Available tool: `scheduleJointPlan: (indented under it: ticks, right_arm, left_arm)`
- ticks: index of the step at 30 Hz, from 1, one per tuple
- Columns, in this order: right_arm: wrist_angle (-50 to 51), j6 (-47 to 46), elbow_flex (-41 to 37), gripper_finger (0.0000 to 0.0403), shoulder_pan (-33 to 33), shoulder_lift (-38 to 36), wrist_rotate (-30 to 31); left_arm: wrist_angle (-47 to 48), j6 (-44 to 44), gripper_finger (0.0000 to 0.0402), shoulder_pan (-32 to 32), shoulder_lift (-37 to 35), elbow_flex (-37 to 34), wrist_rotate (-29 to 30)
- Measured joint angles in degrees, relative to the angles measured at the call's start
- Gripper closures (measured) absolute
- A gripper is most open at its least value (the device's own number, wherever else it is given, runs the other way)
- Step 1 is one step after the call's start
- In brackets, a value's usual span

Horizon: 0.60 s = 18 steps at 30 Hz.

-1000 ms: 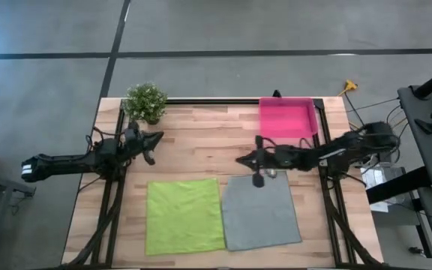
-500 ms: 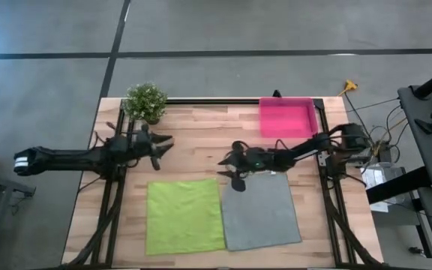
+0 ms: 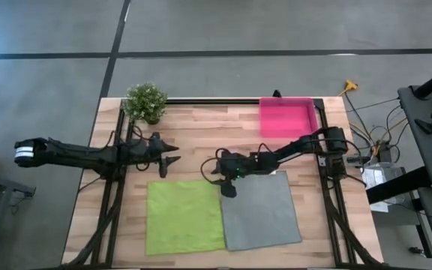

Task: Roll microfiber towels into tight, uniform cylinder then place into a basket
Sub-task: Fold the green microfiber cloth

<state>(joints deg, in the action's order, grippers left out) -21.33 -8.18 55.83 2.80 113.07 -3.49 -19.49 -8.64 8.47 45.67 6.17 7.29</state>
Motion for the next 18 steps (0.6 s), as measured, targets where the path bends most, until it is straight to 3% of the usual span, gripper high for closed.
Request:
scheduleJointPlan:
  ticks: [9,18]
  right_arm:
    - [0.87,0.79,4.05,0.0225,-0.05,6.31,0.29]
    - [3.07,1.35,3.22,0.0272,0.03,5.24,0.59]
  left_arm:
    - [0.58,-1.52,0.0226,0.02,4.23,0.13,-3.36]
    - [1.03,-3.04,0.0226,0.02,6.07,0.07,-3.84]
